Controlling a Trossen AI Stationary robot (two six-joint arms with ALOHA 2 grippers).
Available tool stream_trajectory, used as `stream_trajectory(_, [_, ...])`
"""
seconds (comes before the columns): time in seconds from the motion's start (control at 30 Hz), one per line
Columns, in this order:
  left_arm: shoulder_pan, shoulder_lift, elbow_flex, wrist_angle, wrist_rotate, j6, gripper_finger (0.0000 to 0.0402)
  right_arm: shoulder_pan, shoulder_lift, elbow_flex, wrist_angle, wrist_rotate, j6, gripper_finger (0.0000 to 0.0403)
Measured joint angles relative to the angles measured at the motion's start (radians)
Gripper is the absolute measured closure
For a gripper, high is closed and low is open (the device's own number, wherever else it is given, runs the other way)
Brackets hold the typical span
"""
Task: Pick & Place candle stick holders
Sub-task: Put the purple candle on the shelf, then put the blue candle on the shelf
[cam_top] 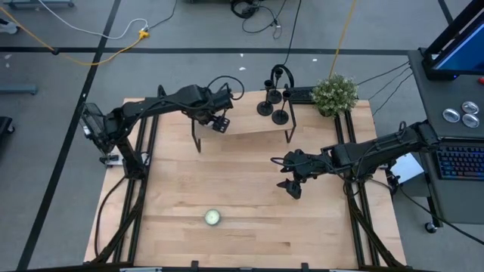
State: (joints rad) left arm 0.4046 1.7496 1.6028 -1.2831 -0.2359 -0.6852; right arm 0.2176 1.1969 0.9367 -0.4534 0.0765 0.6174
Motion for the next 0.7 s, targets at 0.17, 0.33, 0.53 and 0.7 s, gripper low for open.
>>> stream_trajectory(0.17, [0.0,0.0,0.0,0.0,0.0,0.002,0.0046,0.0,0.0,0.0,0.0,0.0,0.0,0.011])
stream_trajectory(0.33, [0.002,-0.001,0.0,0.0,0.0,0.009,0.0034,0.0,0.0,0.0,0.0,0.0,0.0,0.011])
stream_trajectory(0.53, [0.019,-0.035,0.0,0.001,0.0,0.027,0.0035,0.0,0.0,0.0,0.0,-0.002,0.0,0.011])
stream_trajectory(0.7, [0.034,-0.084,0.0,0.01,0.0,0.028,0.0036,0.0,0.0,0.0,0.0,-0.002,0.0,0.011])
